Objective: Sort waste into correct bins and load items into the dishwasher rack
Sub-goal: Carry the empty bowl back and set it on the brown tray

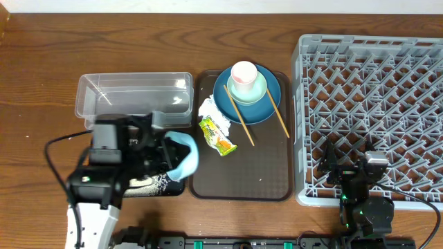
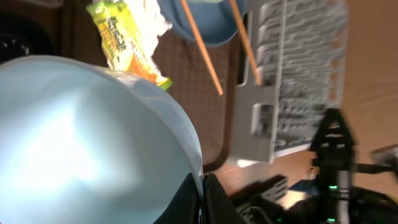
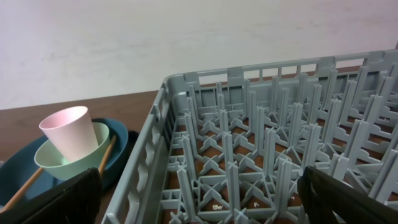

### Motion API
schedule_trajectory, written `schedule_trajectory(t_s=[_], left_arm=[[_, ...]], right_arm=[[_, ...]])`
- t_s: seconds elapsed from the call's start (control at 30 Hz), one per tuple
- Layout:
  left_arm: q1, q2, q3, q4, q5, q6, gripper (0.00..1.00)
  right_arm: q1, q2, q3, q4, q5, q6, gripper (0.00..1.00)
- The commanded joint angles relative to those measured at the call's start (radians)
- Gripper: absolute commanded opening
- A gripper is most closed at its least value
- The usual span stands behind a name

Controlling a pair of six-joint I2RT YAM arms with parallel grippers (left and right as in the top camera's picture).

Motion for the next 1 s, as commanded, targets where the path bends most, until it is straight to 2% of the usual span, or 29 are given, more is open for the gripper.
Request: schedule_trajectory(t_s=[0.0,0.17,0.4,0.67,0.9,0.97], left_arm=[[-0.153,0.016,0.023,0.021,-0.225,-0.144,0.06],[-0.395,0.093,0.022,0.074,-0.390,-0.221,0.06],[-0.608,0.262,0.022,0.195,-0.462,-0.247,0.06],[-0.695,0.470,0.022,0.296,-0.461,-0.247,0.06],[-0.701,0.521,0.022,0.295,-0.456,-0.262,0.07],[-0.701,0.519,0.023,0.296,-0.454,-0.262,0.24]], right_arm=[[0.011,-0.002,-0.003,-0.002,0.010,0.009,0.99],[0.011,-0.002,-0.003,-0.002,0.010,0.009,0.99],[0.011,-0.002,-0.003,-0.002,0.010,0.009,0.99],[0.011,-0.002,-0.003,-0.002,0.010,0.009,0.99],[0.011,-0.002,-0.003,-0.002,0.010,0.009,0.99],[0.011,-0.002,-0.003,-0.002,0.010,0.009,0.99]])
